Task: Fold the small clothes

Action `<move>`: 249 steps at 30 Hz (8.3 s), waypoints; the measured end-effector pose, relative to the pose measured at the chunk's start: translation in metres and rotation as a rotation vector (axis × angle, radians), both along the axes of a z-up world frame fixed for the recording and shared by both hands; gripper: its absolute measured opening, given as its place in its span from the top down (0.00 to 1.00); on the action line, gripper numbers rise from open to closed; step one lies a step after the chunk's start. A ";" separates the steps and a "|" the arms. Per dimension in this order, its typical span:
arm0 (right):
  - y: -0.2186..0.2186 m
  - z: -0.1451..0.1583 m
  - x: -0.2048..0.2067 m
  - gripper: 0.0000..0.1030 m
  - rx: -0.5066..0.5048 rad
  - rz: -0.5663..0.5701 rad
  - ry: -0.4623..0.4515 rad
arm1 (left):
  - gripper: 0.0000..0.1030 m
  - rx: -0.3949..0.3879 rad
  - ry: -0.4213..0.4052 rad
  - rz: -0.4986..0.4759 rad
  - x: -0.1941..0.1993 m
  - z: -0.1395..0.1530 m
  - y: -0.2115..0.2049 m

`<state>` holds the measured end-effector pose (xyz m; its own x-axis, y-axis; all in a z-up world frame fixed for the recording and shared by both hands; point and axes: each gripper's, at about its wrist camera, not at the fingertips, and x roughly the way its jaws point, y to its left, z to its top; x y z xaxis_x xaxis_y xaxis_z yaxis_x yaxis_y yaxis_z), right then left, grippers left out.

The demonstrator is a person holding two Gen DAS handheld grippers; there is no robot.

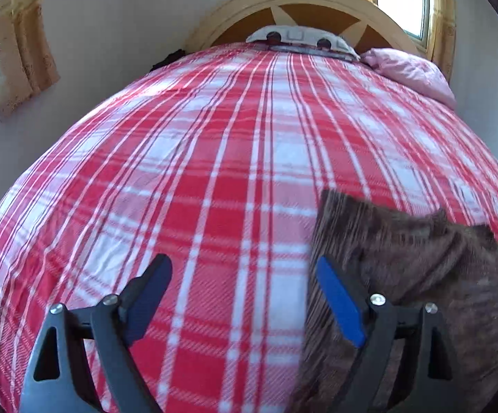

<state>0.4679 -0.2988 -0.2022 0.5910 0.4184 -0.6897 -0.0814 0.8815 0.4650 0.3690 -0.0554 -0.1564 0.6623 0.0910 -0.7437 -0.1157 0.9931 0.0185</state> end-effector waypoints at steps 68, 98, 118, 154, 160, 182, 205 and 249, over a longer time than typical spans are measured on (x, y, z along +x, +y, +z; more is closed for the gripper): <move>-0.044 0.022 -0.251 0.49 -0.302 -0.128 -0.073 | 0.15 -0.067 0.053 -0.167 -0.119 -0.030 0.036; 0.239 -0.014 -0.188 0.41 -0.649 0.433 -0.291 | 0.02 -0.133 0.093 -0.116 -0.116 -0.025 0.115; 0.297 -0.034 -0.177 0.50 -0.806 0.408 -0.384 | 0.02 -0.341 0.028 -0.226 -0.067 -0.006 0.141; 0.273 -0.010 -0.204 0.92 -0.706 0.361 -0.459 | 0.91 -0.482 0.075 -0.519 0.028 0.009 0.033; 0.225 0.015 -0.215 0.93 -0.620 0.279 -0.483 | 0.92 -0.571 0.018 -0.547 0.019 0.039 0.023; 0.069 0.056 -0.249 0.96 -0.428 0.008 -0.495 | 0.94 -0.581 -0.036 -0.698 0.008 0.095 -0.130; -0.067 -0.007 -0.274 0.96 -0.194 -0.160 -0.161 | 0.93 -0.446 0.136 -0.860 -0.018 0.042 -0.290; -0.072 -0.027 -0.239 0.34 -0.251 -0.227 -0.096 | 0.06 -0.004 0.088 -0.517 -0.148 -0.004 -0.118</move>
<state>0.2292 -0.3706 -0.2287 0.7165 0.0935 -0.6913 0.0967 0.9681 0.2312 0.2208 -0.1733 -0.1601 0.5550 -0.2346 -0.7981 0.3914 0.9202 0.0017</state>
